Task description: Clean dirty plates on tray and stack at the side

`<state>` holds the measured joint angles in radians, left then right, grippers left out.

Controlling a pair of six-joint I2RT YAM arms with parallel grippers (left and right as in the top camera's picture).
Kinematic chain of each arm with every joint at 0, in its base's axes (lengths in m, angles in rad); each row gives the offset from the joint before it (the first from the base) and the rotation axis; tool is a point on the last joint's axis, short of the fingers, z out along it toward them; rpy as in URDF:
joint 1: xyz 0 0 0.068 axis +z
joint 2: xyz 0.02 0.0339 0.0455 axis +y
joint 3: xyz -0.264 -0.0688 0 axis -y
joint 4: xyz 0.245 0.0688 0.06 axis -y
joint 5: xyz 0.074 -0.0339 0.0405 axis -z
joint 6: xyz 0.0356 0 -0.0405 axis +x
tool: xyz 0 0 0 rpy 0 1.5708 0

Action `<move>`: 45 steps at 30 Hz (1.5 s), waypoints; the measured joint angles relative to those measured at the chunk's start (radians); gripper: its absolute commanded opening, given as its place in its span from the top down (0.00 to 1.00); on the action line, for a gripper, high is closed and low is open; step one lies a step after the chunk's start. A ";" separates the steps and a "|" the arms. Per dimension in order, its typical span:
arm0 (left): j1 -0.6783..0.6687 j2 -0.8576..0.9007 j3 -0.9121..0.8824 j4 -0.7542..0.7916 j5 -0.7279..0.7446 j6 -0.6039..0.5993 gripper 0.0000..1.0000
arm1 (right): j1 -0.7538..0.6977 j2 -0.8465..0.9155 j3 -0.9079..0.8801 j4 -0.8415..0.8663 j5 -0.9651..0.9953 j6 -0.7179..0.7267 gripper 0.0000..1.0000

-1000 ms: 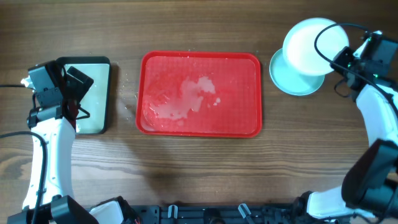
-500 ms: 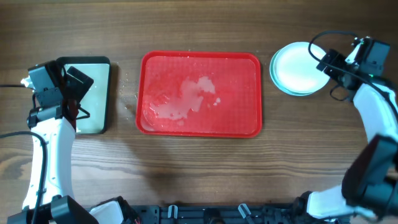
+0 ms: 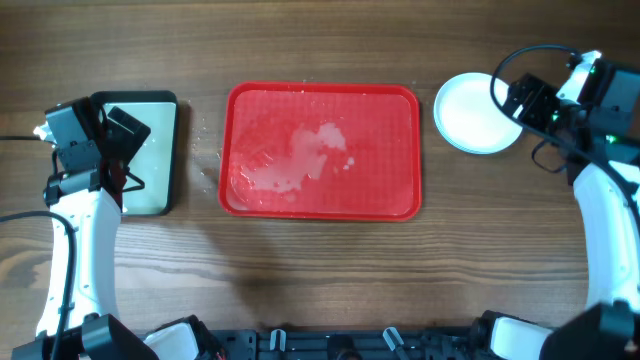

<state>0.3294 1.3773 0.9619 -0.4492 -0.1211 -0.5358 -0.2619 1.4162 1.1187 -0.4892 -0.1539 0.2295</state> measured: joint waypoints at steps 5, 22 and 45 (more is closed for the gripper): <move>0.000 0.000 0.000 0.000 0.000 0.000 0.00 | 0.080 -0.212 -0.015 -0.128 -0.007 -0.035 0.00; 0.000 0.000 0.000 0.000 0.000 0.000 0.00 | 0.216 -0.487 -0.099 -0.454 -0.056 0.312 0.00; 0.000 0.000 0.000 0.001 0.000 0.000 0.00 | 0.228 -1.026 -0.782 0.290 -0.087 0.210 0.00</move>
<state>0.3294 1.3773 0.9619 -0.4480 -0.1211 -0.5354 -0.0338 0.3904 0.3363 -0.1997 -0.2405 0.4397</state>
